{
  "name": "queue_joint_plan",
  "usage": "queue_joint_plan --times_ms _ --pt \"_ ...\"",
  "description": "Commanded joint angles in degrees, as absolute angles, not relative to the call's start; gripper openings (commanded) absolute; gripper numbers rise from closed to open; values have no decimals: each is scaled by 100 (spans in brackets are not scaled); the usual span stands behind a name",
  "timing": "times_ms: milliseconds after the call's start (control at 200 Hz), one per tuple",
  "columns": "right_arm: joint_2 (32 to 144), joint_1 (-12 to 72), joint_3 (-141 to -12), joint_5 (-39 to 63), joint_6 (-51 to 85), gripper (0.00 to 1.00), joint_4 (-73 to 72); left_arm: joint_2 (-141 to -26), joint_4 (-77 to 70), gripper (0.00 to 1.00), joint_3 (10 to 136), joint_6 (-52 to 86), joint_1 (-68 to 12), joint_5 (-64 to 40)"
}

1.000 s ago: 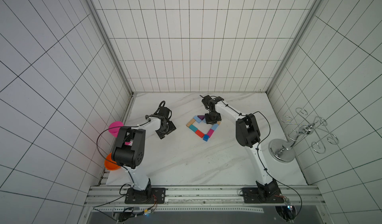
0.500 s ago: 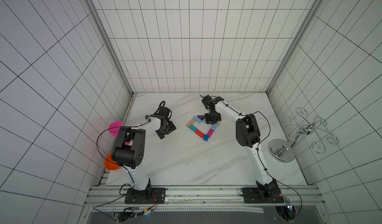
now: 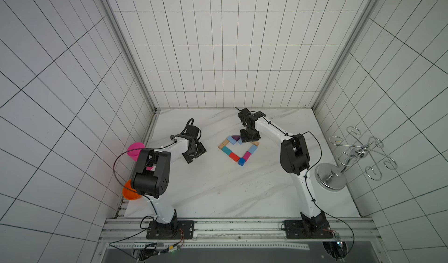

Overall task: Assemble a heart with building blocks
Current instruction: Adjust the building block at the center of the board, then reset both arms

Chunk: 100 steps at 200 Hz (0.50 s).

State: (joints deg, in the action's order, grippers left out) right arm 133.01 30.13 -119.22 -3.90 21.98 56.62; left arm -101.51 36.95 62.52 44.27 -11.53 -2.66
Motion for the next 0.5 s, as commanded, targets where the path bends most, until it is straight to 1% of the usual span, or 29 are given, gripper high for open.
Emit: queue_joint_plan --times_ms 0,110,150,225,305,365,415,430,470,485,490,495 --pt "12799 3058 -12244 -246 2084 57 5517 -9944 3883 76 6556 4239 -1121 50" --pt "12122 2990 -12233 -97 2020 63 5154 -9688 3974 76 6782 4112 -1007 281" --pt "11806 2912 -12027 -78 1959 66 4932 -9539 3943 76 6839 4093 -896 383" --pt "11153 2621 -11381 -9 1943 68 4477 -9173 3653 76 6806 4139 -550 500" --pt "10239 2089 -10101 146 2122 68 3565 -8750 3240 76 6678 4064 -74 554" --pt "9391 1565 -8715 83 2369 68 2601 -8568 3219 76 6691 3973 264 835" --pt "8633 1086 -7413 -56 2633 69 1673 -8495 3239 77 6688 3855 497 1282" --pt "8437 961 -7028 -164 2697 70 1413 -8477 3209 78 6660 3827 553 1440" --pt "7912 692 -6049 -586 2811 78 681 -8440 3009 79 6508 3714 642 1922" --pt "7731 616 -5725 -779 2783 96 371 -8427 2880 79 6441 3662 666 2073" --pt "7685 602 -5631 -833 2762 99 286 -8423 2842 79 6402 3646 671 2122" --pt "7644 591 -5505 -891 2717 100 174 -8422 2792 79 6374 3634 678 2195"
